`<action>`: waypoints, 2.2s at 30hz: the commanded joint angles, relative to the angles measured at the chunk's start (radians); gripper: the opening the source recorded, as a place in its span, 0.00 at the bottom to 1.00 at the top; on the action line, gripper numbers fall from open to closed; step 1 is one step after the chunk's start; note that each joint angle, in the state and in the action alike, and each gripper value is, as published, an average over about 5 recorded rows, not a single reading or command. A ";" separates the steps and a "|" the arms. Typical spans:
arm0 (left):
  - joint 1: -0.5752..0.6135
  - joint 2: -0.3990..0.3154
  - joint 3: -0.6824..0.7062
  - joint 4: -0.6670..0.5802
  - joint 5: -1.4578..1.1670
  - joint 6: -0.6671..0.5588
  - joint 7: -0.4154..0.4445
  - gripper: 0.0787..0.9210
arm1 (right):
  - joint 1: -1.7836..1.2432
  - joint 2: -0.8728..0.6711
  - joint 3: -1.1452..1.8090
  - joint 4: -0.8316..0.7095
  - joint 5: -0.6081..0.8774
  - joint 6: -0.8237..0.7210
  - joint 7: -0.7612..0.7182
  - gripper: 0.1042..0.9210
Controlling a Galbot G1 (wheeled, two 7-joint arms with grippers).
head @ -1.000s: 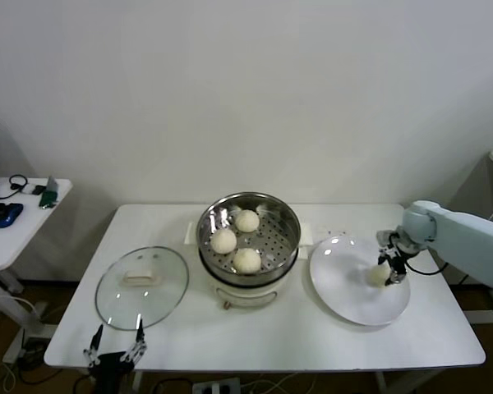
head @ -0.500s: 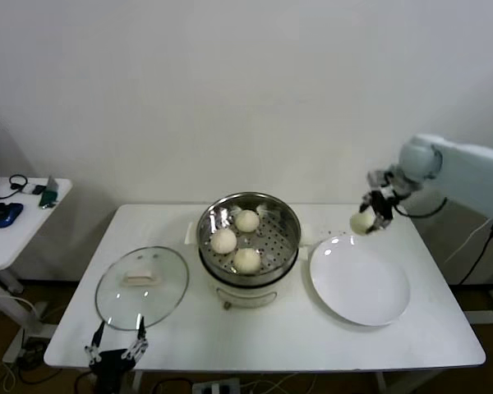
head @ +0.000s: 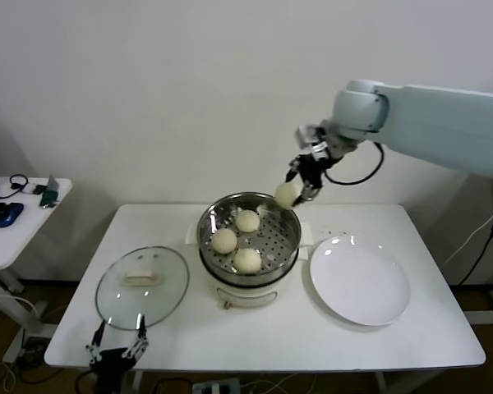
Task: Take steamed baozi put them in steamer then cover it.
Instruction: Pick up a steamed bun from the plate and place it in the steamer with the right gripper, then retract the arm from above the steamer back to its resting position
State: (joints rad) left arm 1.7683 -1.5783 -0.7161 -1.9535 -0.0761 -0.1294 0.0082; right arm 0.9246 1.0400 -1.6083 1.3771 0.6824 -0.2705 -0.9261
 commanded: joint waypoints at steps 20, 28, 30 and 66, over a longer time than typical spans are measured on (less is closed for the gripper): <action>-0.013 -0.001 0.000 -0.002 -0.007 0.015 -0.001 0.88 | -0.327 0.123 0.030 -0.116 -0.193 -0.049 0.122 0.72; -0.011 0.009 -0.001 -0.031 -0.017 0.022 -0.029 0.88 | -0.164 0.061 0.095 -0.140 -0.023 0.023 0.006 0.87; -0.011 0.014 -0.002 -0.042 -0.017 0.022 -0.037 0.88 | -0.107 0.023 0.125 -0.145 0.070 0.038 -0.035 0.88; -0.146 0.077 -0.004 -0.015 0.106 -0.019 0.059 0.88 | -2.265 -0.281 2.225 0.304 0.009 0.466 0.803 0.88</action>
State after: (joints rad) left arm 1.6499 -1.5073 -0.7231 -1.9798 -0.0210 -0.1386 0.0580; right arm -0.5362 0.6240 -0.0097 1.5748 0.8080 -0.0400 -0.1738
